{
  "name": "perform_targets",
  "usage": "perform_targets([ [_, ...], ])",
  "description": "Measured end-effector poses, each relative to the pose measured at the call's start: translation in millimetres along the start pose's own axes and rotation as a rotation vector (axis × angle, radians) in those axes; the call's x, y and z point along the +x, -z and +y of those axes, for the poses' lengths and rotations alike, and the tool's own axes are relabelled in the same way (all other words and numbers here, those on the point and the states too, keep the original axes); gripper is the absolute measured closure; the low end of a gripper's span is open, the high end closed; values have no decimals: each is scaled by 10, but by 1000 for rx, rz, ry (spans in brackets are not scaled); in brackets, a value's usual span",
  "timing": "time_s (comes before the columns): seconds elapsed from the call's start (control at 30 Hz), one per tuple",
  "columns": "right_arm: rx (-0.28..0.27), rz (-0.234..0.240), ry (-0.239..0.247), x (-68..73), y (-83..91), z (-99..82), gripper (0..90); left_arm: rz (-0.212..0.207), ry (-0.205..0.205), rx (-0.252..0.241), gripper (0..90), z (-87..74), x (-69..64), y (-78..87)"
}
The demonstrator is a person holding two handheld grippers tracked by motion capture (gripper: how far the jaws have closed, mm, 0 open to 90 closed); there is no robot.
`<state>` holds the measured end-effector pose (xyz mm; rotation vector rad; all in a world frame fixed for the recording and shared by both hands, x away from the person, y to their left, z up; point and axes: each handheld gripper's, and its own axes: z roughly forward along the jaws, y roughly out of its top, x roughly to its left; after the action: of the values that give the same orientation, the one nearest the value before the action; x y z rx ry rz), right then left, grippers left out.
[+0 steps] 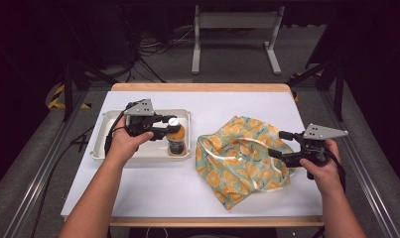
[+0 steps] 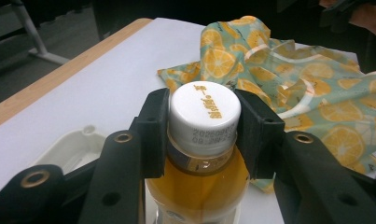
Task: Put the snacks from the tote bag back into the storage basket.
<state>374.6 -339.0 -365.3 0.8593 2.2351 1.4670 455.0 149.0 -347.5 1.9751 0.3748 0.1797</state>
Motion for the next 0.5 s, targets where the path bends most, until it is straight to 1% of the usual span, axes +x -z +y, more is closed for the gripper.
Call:
perform_targets([
  [0.03, -1, 1, -2, 1, 5, 0, 185, 2, 11, -3, 552, 1, -1, -11],
  [0.07, -5, -1, -3, 2, 15, 3, 185, 10, 12, -2, 488, 4, -2, -18],
  [0.1, -11, 1, -3, 4, 24, 8, 185, 10, 10, -4, 443, 6, -5, -22],
  [0.13, -12, -1, -2, 6, 33, 13, 184, 13, 7, -7, 440, 9, -12, -24],
  [0.17, -16, -1, 0, 7, 44, 19, 184, 19, 8, -5, 415, 13, -20, -23],
  [0.2, -19, -1, 0, 5, 50, 20, 184, 34, 12, 2, 367, 20, -30, -17],
  [0.23, -21, -2, -1, 1, 57, 19, 183, 44, 17, 1, 289, 26, -41, -11],
  [0.27, -20, -3, -2, 1, 61, 20, 182, 44, 17, 1, 253, 26, -41, -11],
  [0.3, -20, -3, -2, 1, 61, 20, 182, 53, 21, -7, 253, 32, -50, 0],
  [0.33, -23, -4, -2, 3, 62, 22, 180, 63, 23, -14, 195, 43, -54, 19],
  [0.37, -23, -4, -2, 4, 59, 23, 178, 75, 31, -18, 171, 51, -62, 35],
  [0.4, -23, -4, -2, 4, 59, 23, 178, 90, 33, -24, 171, 59, -66, 53],
  [0.5, -18, -6, 1, 10, 52, 24, 174, 106, 50, -41, 144, 77, -98, 116],
])
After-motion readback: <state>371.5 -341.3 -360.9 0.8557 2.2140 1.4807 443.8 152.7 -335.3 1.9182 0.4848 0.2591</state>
